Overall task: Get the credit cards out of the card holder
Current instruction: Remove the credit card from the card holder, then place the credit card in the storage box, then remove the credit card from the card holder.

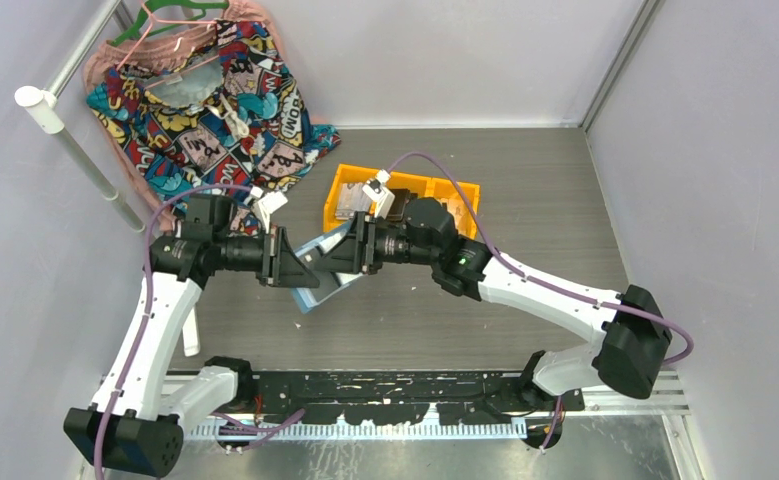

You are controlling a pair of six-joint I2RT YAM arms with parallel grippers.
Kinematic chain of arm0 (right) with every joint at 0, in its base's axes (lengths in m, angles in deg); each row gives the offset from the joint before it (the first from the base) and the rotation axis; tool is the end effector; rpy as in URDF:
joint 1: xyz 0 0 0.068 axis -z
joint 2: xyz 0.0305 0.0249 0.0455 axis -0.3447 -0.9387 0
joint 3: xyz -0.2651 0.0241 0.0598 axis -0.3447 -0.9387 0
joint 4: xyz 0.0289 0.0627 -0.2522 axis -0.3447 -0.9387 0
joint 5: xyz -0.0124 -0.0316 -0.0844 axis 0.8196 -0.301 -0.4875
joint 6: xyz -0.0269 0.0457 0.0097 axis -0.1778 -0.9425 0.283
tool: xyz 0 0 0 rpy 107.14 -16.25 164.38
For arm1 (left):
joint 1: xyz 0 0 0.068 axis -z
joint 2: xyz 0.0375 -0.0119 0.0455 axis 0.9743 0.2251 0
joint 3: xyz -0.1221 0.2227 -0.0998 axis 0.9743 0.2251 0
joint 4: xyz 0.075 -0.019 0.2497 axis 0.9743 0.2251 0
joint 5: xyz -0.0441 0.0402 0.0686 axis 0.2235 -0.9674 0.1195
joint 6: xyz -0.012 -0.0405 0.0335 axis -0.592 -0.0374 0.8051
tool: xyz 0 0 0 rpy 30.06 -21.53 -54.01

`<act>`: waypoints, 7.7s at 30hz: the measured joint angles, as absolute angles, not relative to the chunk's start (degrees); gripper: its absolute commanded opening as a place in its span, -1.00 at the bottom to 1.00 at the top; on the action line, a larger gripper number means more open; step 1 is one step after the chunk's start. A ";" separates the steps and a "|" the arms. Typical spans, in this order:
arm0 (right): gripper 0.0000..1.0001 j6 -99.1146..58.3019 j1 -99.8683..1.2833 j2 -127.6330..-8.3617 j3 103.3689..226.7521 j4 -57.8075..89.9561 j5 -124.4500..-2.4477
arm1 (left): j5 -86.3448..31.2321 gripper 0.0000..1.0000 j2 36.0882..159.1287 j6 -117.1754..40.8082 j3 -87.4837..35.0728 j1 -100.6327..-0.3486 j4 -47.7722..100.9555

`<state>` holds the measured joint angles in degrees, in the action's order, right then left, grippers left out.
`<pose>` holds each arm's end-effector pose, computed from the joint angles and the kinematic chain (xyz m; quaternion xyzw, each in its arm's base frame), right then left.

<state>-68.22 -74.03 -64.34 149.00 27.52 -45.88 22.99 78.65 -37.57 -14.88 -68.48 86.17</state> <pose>0.1762 0.2671 0.3402 -0.1397 0.7318 0.6204 0.2452 0.1629 -0.0552 0.3383 0.1377 0.8295 -0.5056 0.1931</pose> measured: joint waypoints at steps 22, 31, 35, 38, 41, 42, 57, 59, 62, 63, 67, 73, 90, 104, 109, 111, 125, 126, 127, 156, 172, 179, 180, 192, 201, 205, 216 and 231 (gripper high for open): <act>-0.07 -63.17 -73.68 -60.98 146.59 22.52 -45.92 | 30.07 -0.90 77.49 -35.18 -15.22 -68.91 89.51; -0.30 -65.36 -73.68 -63.03 147.82 25.71 -43.71 | 31.03 -0.62 77.40 -38.37 -15.53 -68.91 87.79; -0.42 -68.07 -72.90 -64.85 147.49 28.68 -42.80 | 30.55 -0.60 77.14 -41.74 -14.66 -69.42 84.88; -0.62 -69.03 -72.50 -64.96 146.72 29.99 -42.77 | 30.68 -0.55 77.03 -43.79 -14.04 -69.53 83.35; -0.91 -69.49 -72.26 -64.96 146.29 31.28 -42.53 | 30.97 -0.43 76.94 -45.50 -13.45 -69.53 81.88; -0.97 -69.53 -72.15 -64.96 146.07 31.94 -42.27 | 31.12 -0.33 76.94 -45.87 -13.32 -69.57 81.62; -0.98 -78.39 -69.49 -61.68 136.63 49.05 -39.63 | 40.58 -0.51 77.12 -46.96 -13.06 -69.64 78.17; -0.98 -79.11 -69.20 -60.69 135.99 50.14 -39.60 | 41.85 -0.67 77.12 -47.09 -13.06 -69.81 77.67; -0.98 -79.74 -69.07 -60.30 135.51 51.78 -39.60 | 42.59 -0.86 77.12 -47.64 -13.06 -70.18 76.86; -0.93 -80.00 -69.05 -60.28 135.25 52.37 -39.65 | 42.68 -0.91 77.12 -47.90 -13.06 -70.27 76.51; -0.46 -81.62 -69.03 -60.26 134.27 54.51 -39.93 | 42.77 -1.00 77.12 -48.97 -13.04 -70.31 75.63; -0.54 -82.80 -67.91 -59.80 133.89 54.41 -40.04 | 42.86 -1.00 77.01 -49.06 -13.04 -70.75 75.17; -0.98 -85.77 -67.78 -61.81 135.45 56.42 -38.40 | 42.88 -0.47 76.33 -48.95 -13.04 -70.79 75.37; -0.85 -86.43 -64.70 -57.50 130.55 55.63 -42.07 | 43.77 -0.91 75.85 -48.93 -13.06 -70.79 76.11; -0.43 -87.06 -65.14 -57.26 130.57 56.24 -41.59 | 42.81 -1.00 75.68 -50.42 -13.06 -70.79 75.50; -0.34 -87.35 -65.84 -58.16 130.68 56.88 -41.13 | 41.81 -1.00 75.59 -51.31 -13.06 -70.79 74.93; -0.98 -88.75 -67.30 -60.50 131.86 59.59 -40.11 | 38.40 -1.00 75.09 -54.74 -13.06 -70.88 73.03; -0.98 -88.59 -67.13 -60.37 131.95 59.50 -40.13 | 38.40 -1.00 75.06 -54.72 -13.06 -70.95 72.99; -0.98 -88.51 -66.75 -60.15 131.95 59.19 -40.11 | 38.38 -1.00 75.06 -54.68 -13.06 -71.01 73.01; -0.99 -69.18 -51.69 -78.42 148.25 16.46 -78.82 | 17.74 -1.00 75.76 -34.59 -14.66 -71.12 88.92; 0.16 -67.04 -52.83 -90.62 156.71 19.46 -83.01 | 25.55 -1.00 73.93 -33.19 -14.66 -71.12 90.17; 0.55 -65.60 -52.85 -74.01 152.06 19.81 -77.46 | 27.58 -1.00 73.80 -33.13 -14.66 -71.12 90.17; 0.67 -65.64 -52.90 -70.49 151.51 20.57 -74.73 | 27.82 -1.00 73.80 -33.13 -14.66 -71.12 90.12; 0.99 -64.42 -68.50 -53.92 145.19 29.93 -47.36 | 33.20 -1.00 73.84 -32.17 -14.66 -71.12 89.80; 0.59 -61.32 -73.11 -54.44 141.57 28.64 -43.71 | 35.88 -1.00 73.64 -31.84 -14.68 -71.12 89.86; 0.13 -60.33 -73.09 -54.40 140.82 28.16 -44.15 | 36.61 -1.00 73.53 -31.45 -14.85 -71.12 89.97; -0.91 -59.46 -73.38 -54.40 140.82 24.88 -48.59 | 37.24 -0.26 73.47 -31.10 -14.98 -71.12 90.04; -0.98 -60.14 -74.14 -53.55 140.82 22.63 -53.59 | 36.04 -0.20 70.15 -34.99 -14.81 -71.12 85.86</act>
<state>-60.14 -74.14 -53.55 140.82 22.63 -53.59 36.04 70.15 -34.99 -14.81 -71.12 85.86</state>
